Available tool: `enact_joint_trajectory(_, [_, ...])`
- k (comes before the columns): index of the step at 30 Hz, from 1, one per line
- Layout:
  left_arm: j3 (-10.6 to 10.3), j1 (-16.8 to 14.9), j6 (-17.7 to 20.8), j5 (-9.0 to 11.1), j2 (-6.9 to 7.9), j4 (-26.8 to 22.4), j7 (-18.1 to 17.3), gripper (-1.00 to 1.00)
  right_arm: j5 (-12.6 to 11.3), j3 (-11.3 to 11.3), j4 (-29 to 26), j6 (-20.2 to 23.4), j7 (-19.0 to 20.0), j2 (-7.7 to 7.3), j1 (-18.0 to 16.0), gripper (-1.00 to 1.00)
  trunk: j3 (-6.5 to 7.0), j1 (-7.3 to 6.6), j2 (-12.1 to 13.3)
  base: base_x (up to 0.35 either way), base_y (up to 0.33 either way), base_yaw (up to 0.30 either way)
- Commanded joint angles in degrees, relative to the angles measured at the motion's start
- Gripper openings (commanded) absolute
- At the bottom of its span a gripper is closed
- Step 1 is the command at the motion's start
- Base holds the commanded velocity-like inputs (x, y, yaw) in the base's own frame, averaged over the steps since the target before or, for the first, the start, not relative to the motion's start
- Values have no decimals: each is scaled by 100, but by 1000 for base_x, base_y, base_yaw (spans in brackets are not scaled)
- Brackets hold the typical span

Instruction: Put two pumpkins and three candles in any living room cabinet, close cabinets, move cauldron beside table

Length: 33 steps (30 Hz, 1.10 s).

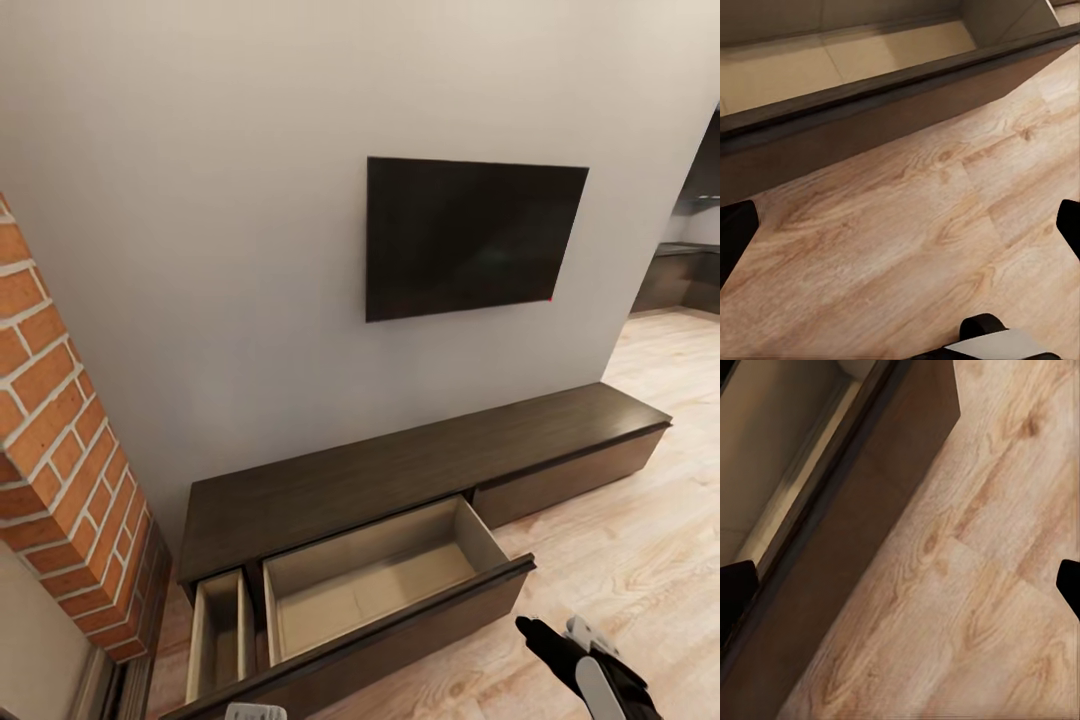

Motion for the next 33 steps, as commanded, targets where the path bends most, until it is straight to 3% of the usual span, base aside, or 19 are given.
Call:
enact_joint_trajectory(1, [-5, -2, 32, 50, -6, 22, 29, 100, -73, -1, -8, -1, -50, 7, 29, 100, 14, -22, 38, 0, 0, 0])
enact_joint_trajectory(9, [-11, -54, 34, 41, -37, 218, 104, 100, -71, -3, 6, -22, -51, 12, 148, 100, 157, -198, 359, 0, 0, 0])
enact_joint_trajectory(26, [17, -67, -22, 117, -39, 283, 286, 100, -68, -13, 25, -29, -8, 10, 258, 100, 157, -198, 359, -62, 37, -4])
enact_joint_trajectory(33, [30, -67, -11, 124, -34, 276, 281, 100, -68, -11, 36, -29, 1, 7, 259, 100, 157, -198, 359, -194, 203, -188])
